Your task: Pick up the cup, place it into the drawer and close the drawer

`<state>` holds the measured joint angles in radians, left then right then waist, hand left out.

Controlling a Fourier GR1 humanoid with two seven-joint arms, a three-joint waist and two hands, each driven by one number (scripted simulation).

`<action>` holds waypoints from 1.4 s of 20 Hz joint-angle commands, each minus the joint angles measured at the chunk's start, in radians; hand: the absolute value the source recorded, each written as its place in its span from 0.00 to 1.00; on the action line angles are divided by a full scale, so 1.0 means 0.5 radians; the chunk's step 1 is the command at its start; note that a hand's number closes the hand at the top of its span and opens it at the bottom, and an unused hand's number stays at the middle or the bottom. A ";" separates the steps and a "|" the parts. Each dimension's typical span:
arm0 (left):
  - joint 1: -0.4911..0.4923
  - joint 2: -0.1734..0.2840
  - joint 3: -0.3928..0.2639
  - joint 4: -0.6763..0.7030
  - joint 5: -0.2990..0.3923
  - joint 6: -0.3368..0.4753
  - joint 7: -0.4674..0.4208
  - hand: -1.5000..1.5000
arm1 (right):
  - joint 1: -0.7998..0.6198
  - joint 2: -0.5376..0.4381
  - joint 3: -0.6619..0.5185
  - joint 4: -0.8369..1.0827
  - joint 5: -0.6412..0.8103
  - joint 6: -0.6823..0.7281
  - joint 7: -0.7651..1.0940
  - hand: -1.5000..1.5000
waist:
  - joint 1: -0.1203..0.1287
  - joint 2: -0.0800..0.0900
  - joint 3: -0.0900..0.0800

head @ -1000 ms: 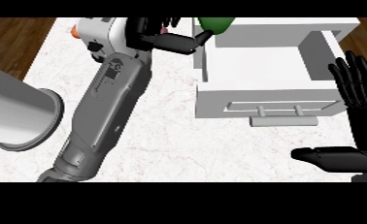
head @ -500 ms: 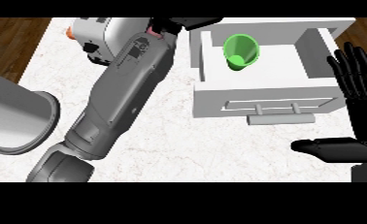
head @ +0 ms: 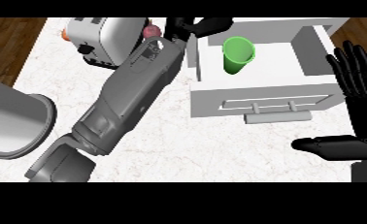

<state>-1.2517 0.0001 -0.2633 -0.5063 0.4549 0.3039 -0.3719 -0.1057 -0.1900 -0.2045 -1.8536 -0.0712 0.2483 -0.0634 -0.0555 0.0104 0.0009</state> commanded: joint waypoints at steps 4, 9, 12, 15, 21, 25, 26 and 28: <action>-0.085 0.000 -0.304 0.166 0.094 0.115 0.127 1.00 | -0.025 -0.031 -0.010 -0.054 -0.004 -0.006 0.085 0.00 | -0.010 -0.001 0.000; -0.035 0.000 -0.554 0.125 0.194 0.120 0.216 0.00 | -0.002 0.043 0.083 0.013 0.093 -0.023 -0.037 0.00 | -0.034 0.008 0.001; 0.017 0.000 -0.676 0.159 0.189 0.171 0.196 0.00 | -0.052 -0.006 0.031 0.046 0.028 0.012 0.003 0.00 | -0.045 0.015 0.001; 0.009 0.000 -0.782 0.144 0.194 0.305 0.239 0.00 | -0.070 0.005 0.057 -0.044 0.028 0.001 0.030 0.00 | -0.078 0.016 0.001; 0.045 0.000 -0.835 0.025 0.303 0.461 0.108 0.00 | -0.062 0.015 0.036 -0.087 -0.153 0.075 0.108 0.00 | -0.077 0.010 -0.001; 0.024 0.000 -0.779 -0.087 0.379 0.449 -0.018 0.00 | 0.084 0.059 0.082 -0.082 -0.348 0.256 0.011 0.00 | -0.040 0.002 0.000; -0.040 0.000 -0.690 0.009 0.389 0.358 -0.058 0.00 | -0.024 -0.004 0.005 -0.020 -0.418 0.265 0.055 1.00 | -0.008 0.006 -0.001; -0.068 0.000 -0.673 -0.041 0.448 0.426 -0.031 0.00 | -0.071 -0.052 0.061 -0.207 -0.397 0.231 0.248 1.00 | -0.006 -0.004 -0.002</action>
<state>-1.2580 0.0000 -0.6313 -0.5117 0.6401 0.5083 -0.3710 -0.1225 -0.1848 -0.1804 -1.8948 -0.2257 0.3421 -0.0147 -0.0710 0.0129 0.0008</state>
